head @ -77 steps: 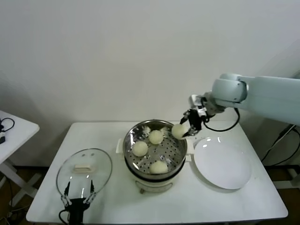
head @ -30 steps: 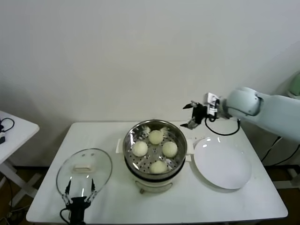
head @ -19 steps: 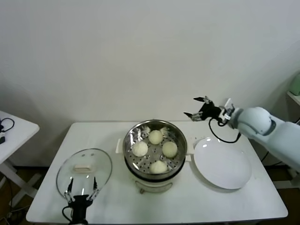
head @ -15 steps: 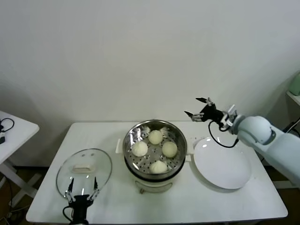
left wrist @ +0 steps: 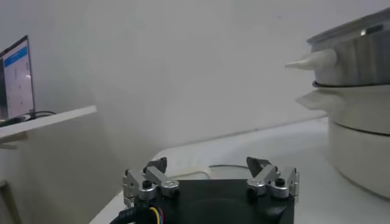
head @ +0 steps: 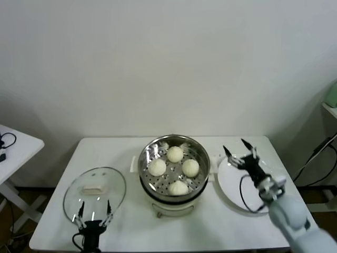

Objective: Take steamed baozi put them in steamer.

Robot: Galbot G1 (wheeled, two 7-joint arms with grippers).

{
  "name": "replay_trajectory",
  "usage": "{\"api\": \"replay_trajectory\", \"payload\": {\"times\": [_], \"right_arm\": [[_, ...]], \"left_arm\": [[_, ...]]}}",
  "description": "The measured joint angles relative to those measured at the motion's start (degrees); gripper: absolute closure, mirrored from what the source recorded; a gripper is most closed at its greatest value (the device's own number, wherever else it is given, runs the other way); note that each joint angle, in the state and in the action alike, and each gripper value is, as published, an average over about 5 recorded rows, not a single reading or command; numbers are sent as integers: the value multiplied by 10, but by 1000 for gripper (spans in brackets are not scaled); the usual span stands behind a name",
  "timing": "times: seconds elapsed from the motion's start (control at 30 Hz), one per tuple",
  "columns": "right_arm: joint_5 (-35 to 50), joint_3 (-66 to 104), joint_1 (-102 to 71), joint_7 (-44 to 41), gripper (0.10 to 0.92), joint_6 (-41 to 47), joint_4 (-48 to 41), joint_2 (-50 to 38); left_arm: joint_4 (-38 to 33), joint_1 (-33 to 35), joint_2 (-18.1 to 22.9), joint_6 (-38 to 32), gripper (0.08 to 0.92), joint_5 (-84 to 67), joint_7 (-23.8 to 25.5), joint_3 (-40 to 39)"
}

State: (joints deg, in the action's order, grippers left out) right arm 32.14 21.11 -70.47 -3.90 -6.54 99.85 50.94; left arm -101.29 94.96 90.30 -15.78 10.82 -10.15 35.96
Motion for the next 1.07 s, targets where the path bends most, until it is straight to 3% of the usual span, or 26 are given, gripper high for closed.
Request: {"api": "replay_trajectory", "payload": {"times": [0.5, 1.07], "right_arm": [[-28, 96, -241, 4, 203, -173, -16, 150], [-32, 123, -266, -1, 203, -218, -17, 197]], "left_arm": [[-5, 8, 4, -13, 177, -2, -2, -5], [-13, 13, 4, -17, 177, -2, 3, -10]]}}
